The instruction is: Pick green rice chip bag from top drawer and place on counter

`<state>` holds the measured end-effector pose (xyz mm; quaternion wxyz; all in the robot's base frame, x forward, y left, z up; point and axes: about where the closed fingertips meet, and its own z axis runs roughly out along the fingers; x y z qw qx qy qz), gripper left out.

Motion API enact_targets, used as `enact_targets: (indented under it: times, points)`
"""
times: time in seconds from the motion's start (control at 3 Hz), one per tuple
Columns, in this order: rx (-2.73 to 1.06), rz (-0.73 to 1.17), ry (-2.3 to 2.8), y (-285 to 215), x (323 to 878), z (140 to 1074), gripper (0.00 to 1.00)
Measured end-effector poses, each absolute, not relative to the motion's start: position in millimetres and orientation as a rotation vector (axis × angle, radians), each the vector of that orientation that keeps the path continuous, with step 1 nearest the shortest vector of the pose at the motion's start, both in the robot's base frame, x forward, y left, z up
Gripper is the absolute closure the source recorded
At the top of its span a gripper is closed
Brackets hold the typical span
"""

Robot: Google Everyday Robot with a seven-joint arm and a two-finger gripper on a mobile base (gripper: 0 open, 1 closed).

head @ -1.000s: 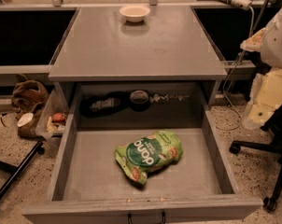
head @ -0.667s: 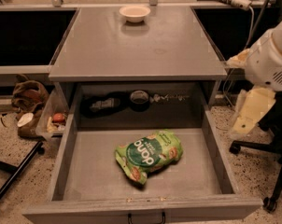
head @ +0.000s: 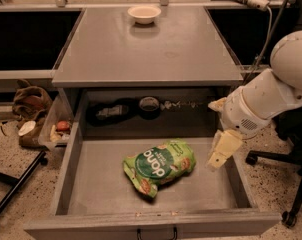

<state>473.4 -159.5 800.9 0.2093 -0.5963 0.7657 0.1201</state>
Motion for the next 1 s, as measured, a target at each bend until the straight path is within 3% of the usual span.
enact_targets:
  times: [0.33, 1.0]
  points:
    - [-1.658, 0.334, 2.130, -159.4, 473.4, 800.8, 0.00]
    - [-1.775, 0.483, 1.982, -90.3, 476.7, 715.6, 0.00]
